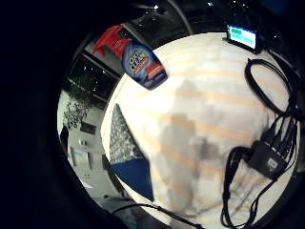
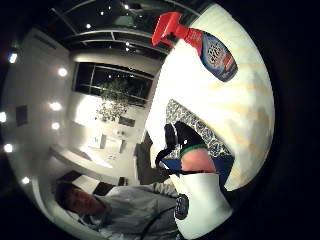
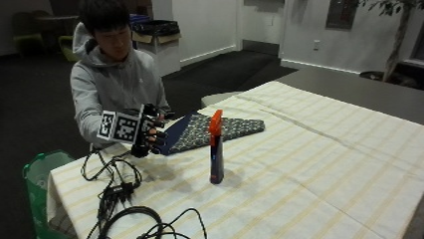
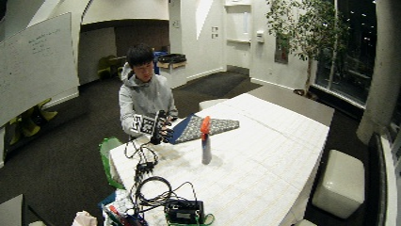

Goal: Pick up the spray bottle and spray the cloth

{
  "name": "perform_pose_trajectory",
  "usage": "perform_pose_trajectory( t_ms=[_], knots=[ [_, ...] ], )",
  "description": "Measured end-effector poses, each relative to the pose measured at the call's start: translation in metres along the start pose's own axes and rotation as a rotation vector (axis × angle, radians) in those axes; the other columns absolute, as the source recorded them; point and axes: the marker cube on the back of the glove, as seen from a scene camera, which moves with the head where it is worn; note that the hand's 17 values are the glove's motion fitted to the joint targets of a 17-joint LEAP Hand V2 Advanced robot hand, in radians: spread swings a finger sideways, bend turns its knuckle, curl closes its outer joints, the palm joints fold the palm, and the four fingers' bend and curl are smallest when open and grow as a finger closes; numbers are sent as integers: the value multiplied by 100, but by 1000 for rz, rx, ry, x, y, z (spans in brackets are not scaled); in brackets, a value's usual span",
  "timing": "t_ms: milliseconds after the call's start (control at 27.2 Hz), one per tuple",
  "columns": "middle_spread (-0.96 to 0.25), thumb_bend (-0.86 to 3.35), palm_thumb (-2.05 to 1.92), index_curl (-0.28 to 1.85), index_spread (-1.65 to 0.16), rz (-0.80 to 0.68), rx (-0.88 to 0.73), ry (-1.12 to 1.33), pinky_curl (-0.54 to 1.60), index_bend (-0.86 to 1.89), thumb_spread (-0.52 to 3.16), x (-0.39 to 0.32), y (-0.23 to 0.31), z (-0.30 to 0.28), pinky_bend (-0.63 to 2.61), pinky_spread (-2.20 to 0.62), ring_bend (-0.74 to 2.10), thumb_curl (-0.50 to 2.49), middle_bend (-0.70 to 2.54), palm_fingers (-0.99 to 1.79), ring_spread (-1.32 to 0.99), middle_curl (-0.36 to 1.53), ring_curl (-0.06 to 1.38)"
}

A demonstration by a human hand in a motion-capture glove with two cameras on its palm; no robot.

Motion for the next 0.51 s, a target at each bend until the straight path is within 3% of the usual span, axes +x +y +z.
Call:
perform_pose_trajectory(
  t_ms=[221, 515],
  knots=[
    [1, -3, 76, 15, -36, 72, 29, -82, 36, 11, 92, 14, -20, -1, 52, 26, 33, 40, 23, -3, 4, 33, 29],
    [4, -4, 73, 15, -35, 130, -51, -129, 36, 10, 90, 31, -50, -1, 53, 26, 30, 39, 18, -11, 5, 32, 28]
  ],
)
